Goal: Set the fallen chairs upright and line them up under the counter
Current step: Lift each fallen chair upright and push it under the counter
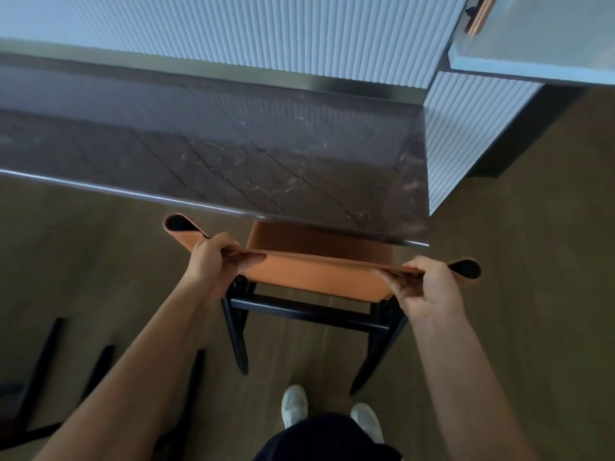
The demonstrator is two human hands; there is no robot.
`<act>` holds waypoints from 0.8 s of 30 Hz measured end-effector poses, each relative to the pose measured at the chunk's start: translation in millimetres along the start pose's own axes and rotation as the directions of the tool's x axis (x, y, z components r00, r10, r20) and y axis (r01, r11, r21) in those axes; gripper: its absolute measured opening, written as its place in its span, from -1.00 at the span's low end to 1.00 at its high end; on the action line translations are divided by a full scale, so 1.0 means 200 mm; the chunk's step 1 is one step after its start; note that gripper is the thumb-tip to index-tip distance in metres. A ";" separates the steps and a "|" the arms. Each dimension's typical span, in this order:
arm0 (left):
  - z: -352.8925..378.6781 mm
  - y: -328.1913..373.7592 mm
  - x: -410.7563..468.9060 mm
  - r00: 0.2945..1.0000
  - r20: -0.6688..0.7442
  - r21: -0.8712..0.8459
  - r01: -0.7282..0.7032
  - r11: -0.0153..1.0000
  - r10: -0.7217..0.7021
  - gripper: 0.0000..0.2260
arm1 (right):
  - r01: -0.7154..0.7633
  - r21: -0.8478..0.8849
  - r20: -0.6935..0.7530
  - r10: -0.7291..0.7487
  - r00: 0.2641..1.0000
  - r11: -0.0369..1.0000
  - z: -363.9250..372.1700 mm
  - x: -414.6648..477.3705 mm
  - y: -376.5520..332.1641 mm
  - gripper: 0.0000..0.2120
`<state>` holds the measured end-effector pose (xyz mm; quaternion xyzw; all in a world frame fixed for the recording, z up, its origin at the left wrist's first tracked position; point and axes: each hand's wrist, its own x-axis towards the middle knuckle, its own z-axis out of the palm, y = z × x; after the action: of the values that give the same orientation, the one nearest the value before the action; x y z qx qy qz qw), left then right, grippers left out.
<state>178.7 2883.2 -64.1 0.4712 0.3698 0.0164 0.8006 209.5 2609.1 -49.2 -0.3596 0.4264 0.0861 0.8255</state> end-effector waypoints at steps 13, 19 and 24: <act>-0.10 0.01 0.09 0.996 0.073 -0.098 0.065 0.993 -0.058 -0.77 | 0.018 -0.038 -0.030 -0.019 0.999 0.999 0.04 0.01 0.14 -0.76; -0.12 -0.03 0.06 0.993 0.011 -0.167 0.114 0.979 -0.114 -0.84 | 0.004 -0.033 -0.064 -0.006 0.998 0.999 -0.01 -0.02 0.19 -0.90; -0.16 -0.02 0.03 0.995 0.041 -0.088 0.093 0.992 -0.089 -0.79 | -0.002 -0.020 -0.070 0.000 0.998 1.000 -0.03 -0.03 0.21 -0.86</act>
<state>162.6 2906.1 -80.2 0.4177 0.3749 -0.0124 0.8275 183.1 2636.0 -68.2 -0.3705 0.4544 0.0780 0.8064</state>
